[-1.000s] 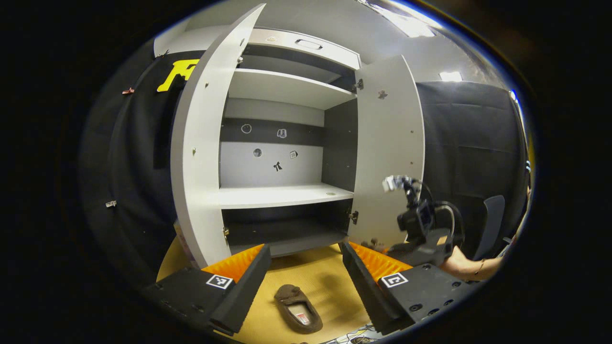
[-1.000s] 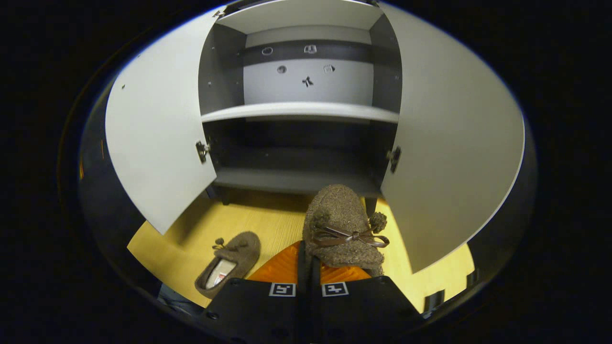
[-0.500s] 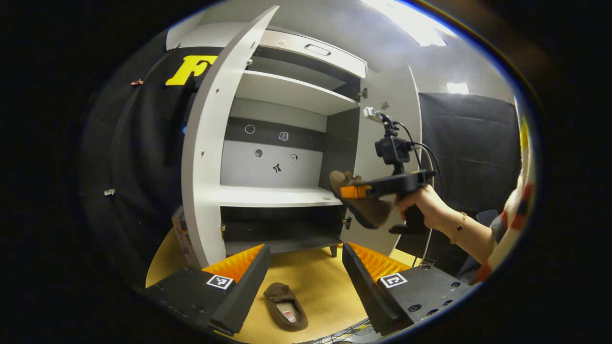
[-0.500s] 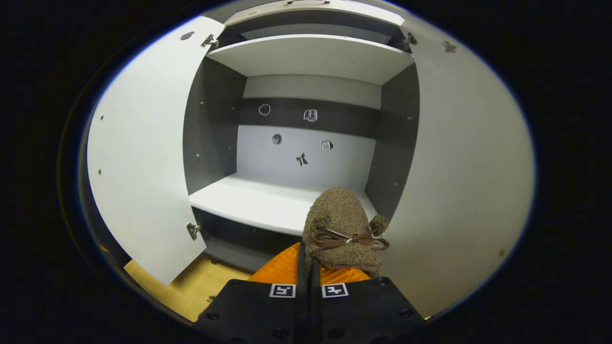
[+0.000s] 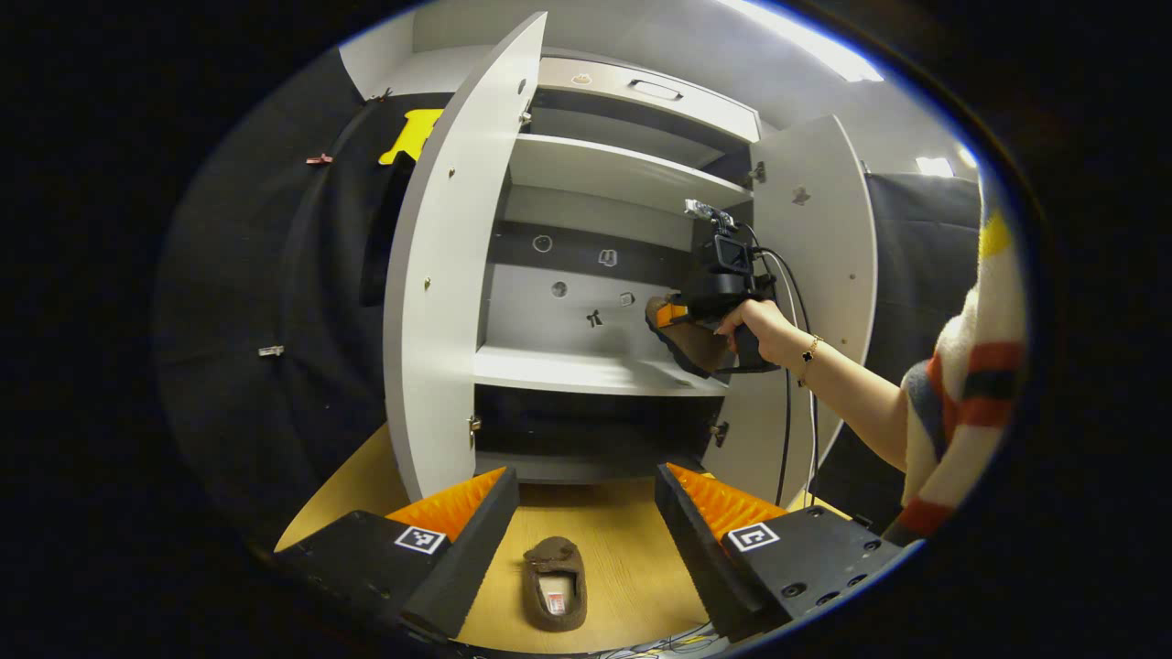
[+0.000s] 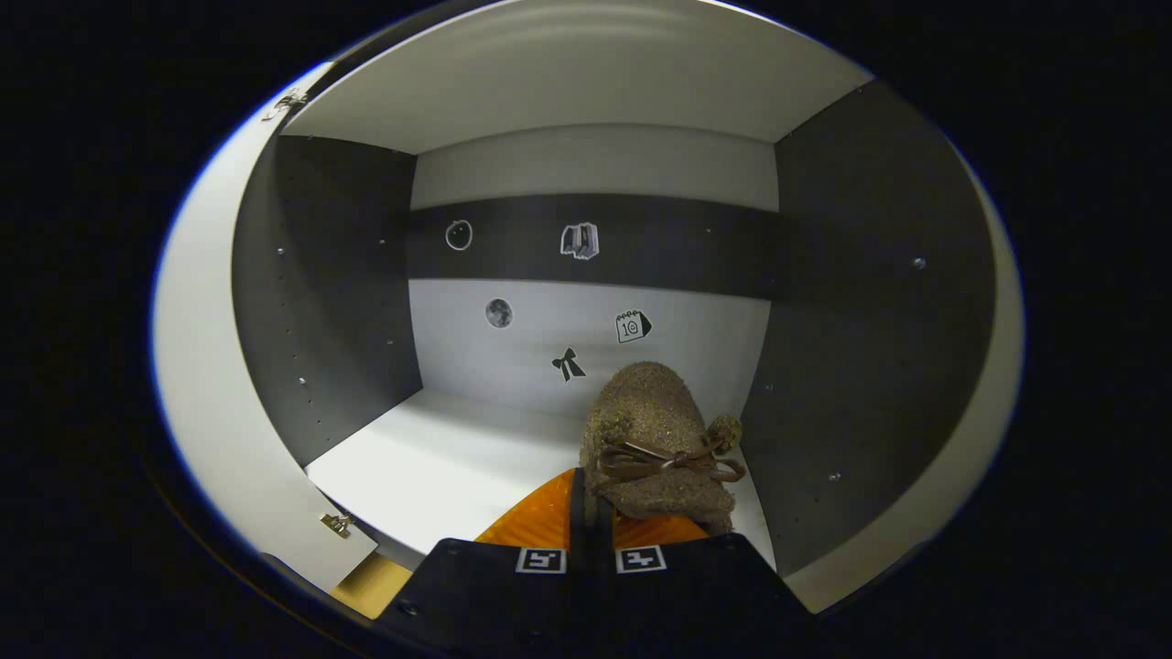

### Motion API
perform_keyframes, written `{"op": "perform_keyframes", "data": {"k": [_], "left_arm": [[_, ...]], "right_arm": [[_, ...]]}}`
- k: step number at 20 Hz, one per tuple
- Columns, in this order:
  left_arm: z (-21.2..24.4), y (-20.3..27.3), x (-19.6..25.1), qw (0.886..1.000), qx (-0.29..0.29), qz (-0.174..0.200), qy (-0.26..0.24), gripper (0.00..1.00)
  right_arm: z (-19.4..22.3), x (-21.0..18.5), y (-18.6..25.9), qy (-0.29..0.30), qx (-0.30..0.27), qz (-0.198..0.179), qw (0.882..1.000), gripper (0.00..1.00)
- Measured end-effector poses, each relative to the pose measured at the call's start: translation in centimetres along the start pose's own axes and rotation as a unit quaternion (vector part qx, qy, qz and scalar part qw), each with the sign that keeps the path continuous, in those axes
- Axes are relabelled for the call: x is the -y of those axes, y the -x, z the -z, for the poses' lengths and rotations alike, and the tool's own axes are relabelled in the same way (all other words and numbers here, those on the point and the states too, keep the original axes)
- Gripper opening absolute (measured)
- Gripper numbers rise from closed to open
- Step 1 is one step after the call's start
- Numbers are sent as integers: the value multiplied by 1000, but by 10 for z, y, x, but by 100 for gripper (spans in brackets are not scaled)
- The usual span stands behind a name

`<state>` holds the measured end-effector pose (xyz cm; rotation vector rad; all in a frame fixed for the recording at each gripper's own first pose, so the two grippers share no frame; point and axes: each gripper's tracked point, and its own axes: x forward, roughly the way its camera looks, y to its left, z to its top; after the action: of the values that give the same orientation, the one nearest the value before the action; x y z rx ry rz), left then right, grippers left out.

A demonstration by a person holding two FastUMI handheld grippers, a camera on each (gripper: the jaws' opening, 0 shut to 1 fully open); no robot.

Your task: Grab one shoe with the right hand and put it into the shoe cabinet, grab the other shoe with the left hand and put it into the shoe cabinet; then close the right door with the right hand and the left door with the left hand.

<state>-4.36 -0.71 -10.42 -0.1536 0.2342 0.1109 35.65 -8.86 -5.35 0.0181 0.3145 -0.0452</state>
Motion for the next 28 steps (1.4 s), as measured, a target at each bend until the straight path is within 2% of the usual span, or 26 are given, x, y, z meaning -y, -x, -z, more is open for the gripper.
{"op": "perform_keyframes", "data": {"k": [3, 5, 7, 9, 12, 15, 16, 18, 19, 20, 21, 22, 23, 24, 28], "left_arm": [[4, -3, 5, 998, 1, -56, 9, 95], [5, -4, 9, 997, -4, -79, 12, 95], [4, -4, 11, 996, -5, -89, 12, 95], [7, -3, 10, 995, -13, -98, 7, 95], [10, -1, 6, 994, -22, -105, 3, 95], [7, 7, -1, 994, -21, -110, 4, 95], [8, 8, -4, 993, -22, -112, 5, 95], [7, 12, -9, 993, -22, -117, 6, 95], [6, 14, -10, 993, -20, -118, 5, 95], [7, 16, -10, 993, -19, -119, 3, 95], [6, 18, -10, 993, -16, -117, 0, 95], [7, 19, -10, 993, -15, -115, -4, 95], [8, 20, -9, 994, -14, -110, -8, 95], [10, 21, -9, 995, -14, -101, -11, 95], [27, 22, -16, 997, -27, -69, -22, 95]], "right_arm": [[7, 3, -41, -8, -15, -11, 1000, 5], [18, 2, -59, -11, -28, -12, 999, 5], [30, -2, -73, -8, -45, -16, 999, 5], [37, 1, -86, 7, -56, 0, 998, 5], [53, -1, -98, -18, -91, 1, 996, 5], [51, -5, -103, -42, -92, -2, 995, 10], [54, -10, -101, -45, -99, -12, 994, 16], [49, -17, -92, -30, -93, -16, 995, 52], [42, -21, -85, -27, -80, -19, 996, 56], [40, -25, -79, -28, -76, -21, 997, 70], [40, -28, -70, -28, -74, -25, 997, 72], [38, -31, -61, -30, -68, -28, 997, 86], [35, -31, -51, -28, -57, -28, 998, 95], [30, -30, -38, -26, -43, -27, 998, 100], [-5, -35, 40, -39, 40, -29, 998, 100]]}}
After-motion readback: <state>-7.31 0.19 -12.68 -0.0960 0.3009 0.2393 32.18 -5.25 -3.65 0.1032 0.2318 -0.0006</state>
